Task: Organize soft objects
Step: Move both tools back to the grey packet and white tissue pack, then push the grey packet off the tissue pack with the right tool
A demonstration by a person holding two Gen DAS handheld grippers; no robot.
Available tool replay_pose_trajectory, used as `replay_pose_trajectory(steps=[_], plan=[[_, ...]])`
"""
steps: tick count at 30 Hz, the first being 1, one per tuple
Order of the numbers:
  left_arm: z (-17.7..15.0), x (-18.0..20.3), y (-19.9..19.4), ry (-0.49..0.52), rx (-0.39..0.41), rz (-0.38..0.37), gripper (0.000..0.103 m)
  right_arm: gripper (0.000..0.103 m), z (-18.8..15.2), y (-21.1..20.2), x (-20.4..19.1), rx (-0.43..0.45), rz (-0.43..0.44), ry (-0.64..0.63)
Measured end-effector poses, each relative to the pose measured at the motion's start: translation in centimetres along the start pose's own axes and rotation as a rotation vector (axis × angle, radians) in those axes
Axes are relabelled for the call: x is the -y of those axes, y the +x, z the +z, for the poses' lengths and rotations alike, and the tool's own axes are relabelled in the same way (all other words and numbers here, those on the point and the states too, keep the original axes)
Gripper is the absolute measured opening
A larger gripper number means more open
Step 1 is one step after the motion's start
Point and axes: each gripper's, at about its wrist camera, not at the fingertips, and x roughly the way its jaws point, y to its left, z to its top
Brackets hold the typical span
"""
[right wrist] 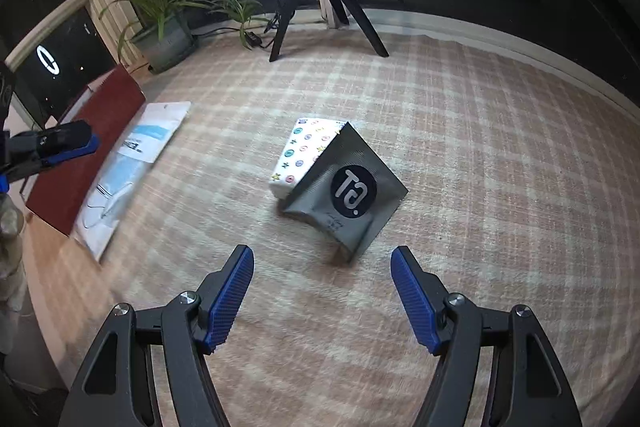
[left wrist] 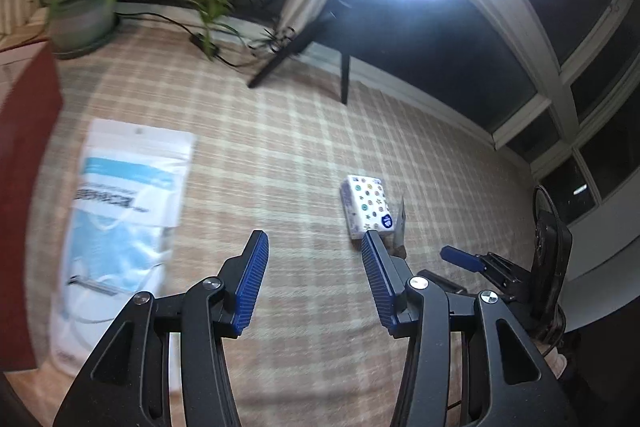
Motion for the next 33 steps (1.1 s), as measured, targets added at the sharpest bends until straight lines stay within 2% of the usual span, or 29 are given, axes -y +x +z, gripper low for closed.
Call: replay_pose_trajectory(steps=[10, 16, 19, 24, 29, 33], plan=[[0.5, 2.0, 5.6, 0.049, -0.083, 0.009, 0.047, 0.067, 0.8, 3.0, 0.4, -0.009, -0.025, -0.024], [1.1, 2.1, 8.2, 0.041, -0.119, 0.001, 0.047, 0.064, 1.2, 4.5, 0.3, -0.023, -0.059, -0.064], [1.7, 2.4, 8.9, 0.049, -0.126, -0.001, 0.047, 0.059, 1.6, 5.2, 0.7, -0.031, -0.083, -0.069], [2.5, 2.9, 9.5, 0.062, -0.127, 0.000, 0.047, 0.058, 2.7, 4.0, 2.6, 0.013, -0.103, -0.011], [2.7, 3.9, 10.0, 0.079, -0.126, -0.007, 0.047, 0.058, 3.5, 2.2, 7.2, 0.069, -0.110, 0.136], [2.5, 4.6, 10.9, 0.083, -0.141, -0.007, 0.047, 0.058, 3.7, 2.1, 10.0, 0.067, -0.120, 0.195]])
